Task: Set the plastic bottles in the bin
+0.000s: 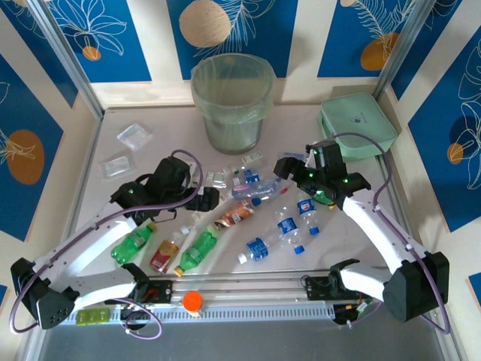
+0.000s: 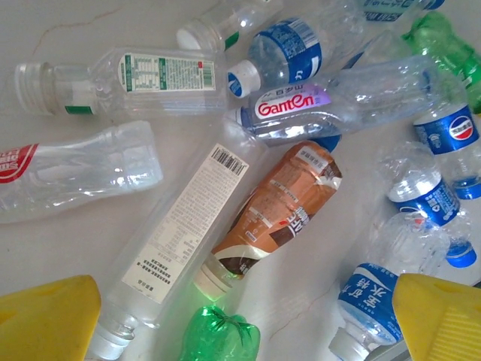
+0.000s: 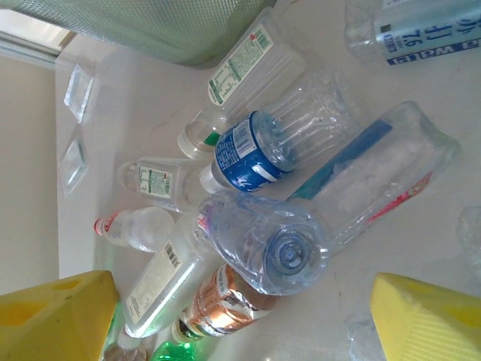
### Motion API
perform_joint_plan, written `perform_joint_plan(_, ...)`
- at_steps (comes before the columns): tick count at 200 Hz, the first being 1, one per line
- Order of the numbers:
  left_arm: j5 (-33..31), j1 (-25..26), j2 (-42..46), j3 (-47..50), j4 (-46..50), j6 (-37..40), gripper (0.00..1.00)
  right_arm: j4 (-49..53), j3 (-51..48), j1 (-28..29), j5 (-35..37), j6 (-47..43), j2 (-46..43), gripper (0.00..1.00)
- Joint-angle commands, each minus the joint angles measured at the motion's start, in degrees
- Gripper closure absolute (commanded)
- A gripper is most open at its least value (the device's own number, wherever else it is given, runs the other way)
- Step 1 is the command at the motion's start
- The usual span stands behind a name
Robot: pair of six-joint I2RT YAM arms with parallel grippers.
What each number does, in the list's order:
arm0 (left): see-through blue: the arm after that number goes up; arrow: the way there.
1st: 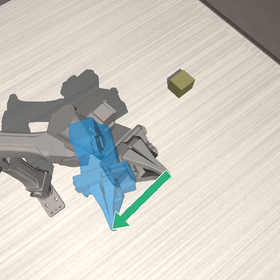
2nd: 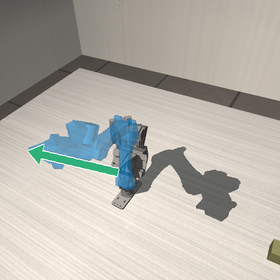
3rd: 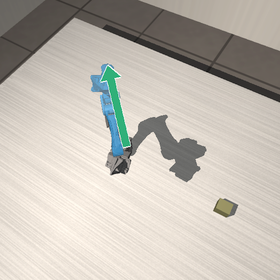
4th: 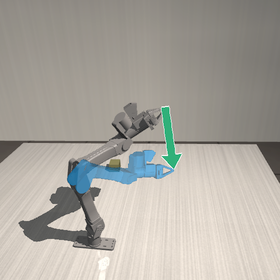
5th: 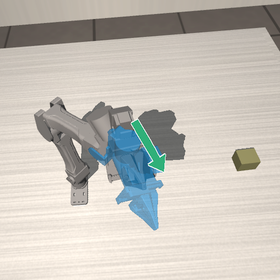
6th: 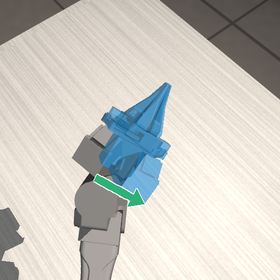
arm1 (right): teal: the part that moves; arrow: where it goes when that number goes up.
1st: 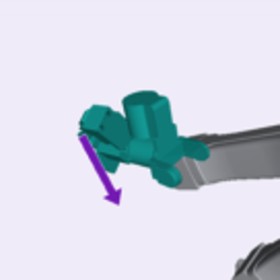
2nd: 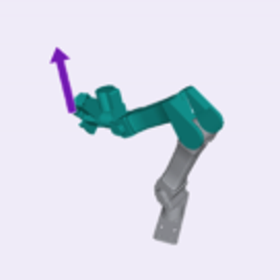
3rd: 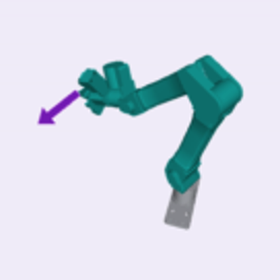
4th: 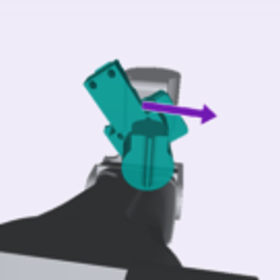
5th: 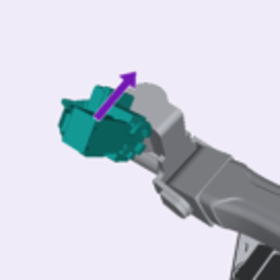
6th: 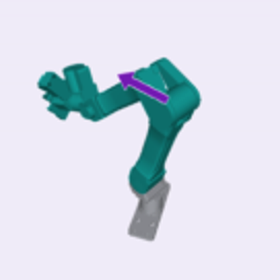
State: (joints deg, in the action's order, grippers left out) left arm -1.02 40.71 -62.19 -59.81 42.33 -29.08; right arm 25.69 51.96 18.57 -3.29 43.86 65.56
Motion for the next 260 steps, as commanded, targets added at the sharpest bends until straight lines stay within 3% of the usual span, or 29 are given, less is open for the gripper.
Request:
perform_joint_plan(1, 3.4, -0.4, 1.0, 2.9, -2.3, 2.5, 0.01, -2.3, -2.2, -0.8, -5.7, -2.3, 2.4, 0.13)
perform_joint_plan(22, 5.7, -0.4, 0.7, 5.0, -5.5, 2.7, 0.01, -4.6, -3.9, -1.9, -8.3, -1.1, 5.0, 0.14)
perform_joint_plan(70, 3.6, -0.4, 0.0, 3.7, -5.2, 6.0, 0.01, -13.4, -6.1, -0.5, -12.2, -0.1, 10.7, 0.14)
perform_joint_plan(135, 4.8, -0.4, 1.9, 5.3, -5.9, 6.3, 0.01, -18.9, -7.2, 1.5, -11.9, 0.7, 13.8, 0.15)
perform_joint_plan(173, 4.7, -0.4, 3.1, 6.1, -6.6, 6.3, 0.01, -22.6, -8.4, 1.4, -12.4, 1.6, 14.9, 0.21)
perform_joint_plan(232, 4.2, -0.1, 4.6, 6.7, -8.0, 7.1, 0.01, -26.0, -10.9, 1.0, -13.9, 1.8, 13.7, 0.46)
perform_joint_plan(260, 3.4, 0.6, 4.6, 6.4, -8.2, 7.7, 0.01, -23.5, -10.7, -0.4, -15.1, 1.7, 10.8, 0.5)
